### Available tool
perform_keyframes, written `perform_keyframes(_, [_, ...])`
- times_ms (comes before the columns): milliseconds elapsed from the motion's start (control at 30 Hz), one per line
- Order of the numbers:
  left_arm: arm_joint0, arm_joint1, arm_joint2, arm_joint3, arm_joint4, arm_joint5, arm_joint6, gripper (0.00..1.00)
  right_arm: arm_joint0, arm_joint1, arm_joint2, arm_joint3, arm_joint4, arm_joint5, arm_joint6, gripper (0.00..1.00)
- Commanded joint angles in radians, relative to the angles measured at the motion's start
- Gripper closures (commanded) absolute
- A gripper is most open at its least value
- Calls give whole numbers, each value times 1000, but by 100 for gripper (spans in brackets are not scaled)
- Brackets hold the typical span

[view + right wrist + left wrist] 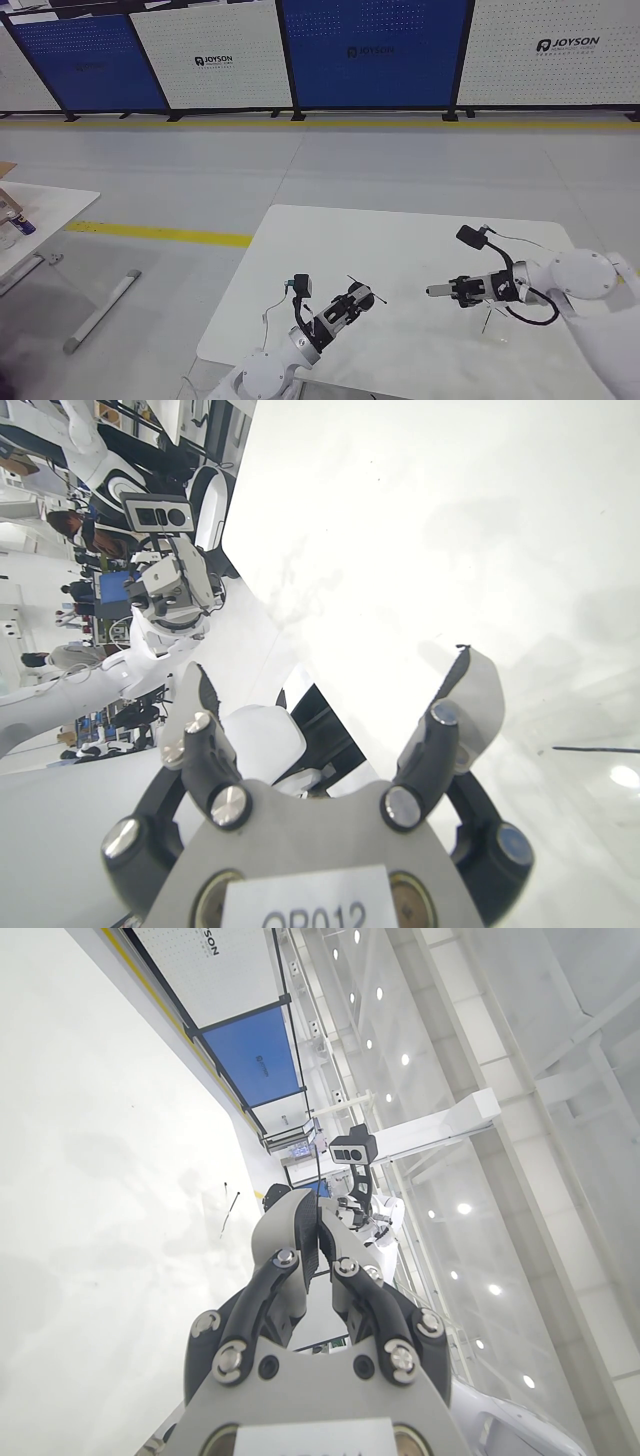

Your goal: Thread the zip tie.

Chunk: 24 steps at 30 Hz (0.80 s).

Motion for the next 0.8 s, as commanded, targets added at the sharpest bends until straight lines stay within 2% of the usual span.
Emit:
perform_keyframes(0, [0,0,0,0,0,0,0,100,-7,2,0,-9,-40,20,-45,0])
perform_keyframes(67, [0,0,0,0,0,0,0,100,-5,8,17,-13,-50,30,-33,0])
perform_keyframes(233, [0,0,0,0,0,0,0,100,-26,30,55,-86,-199,147,-68,0])
perform_keyframes(367, [0,0,0,0,0,0,0,100,-55,43,78,-126,-252,203,-64,0])
perform_keyframes(500, [0,0,0,0,0,0,0,100,-53,48,43,-117,-369,281,-37,0])
perform_keyframes(767, [0,0,0,0,0,0,0,100,-50,46,38,-116,-370,290,-40,0])
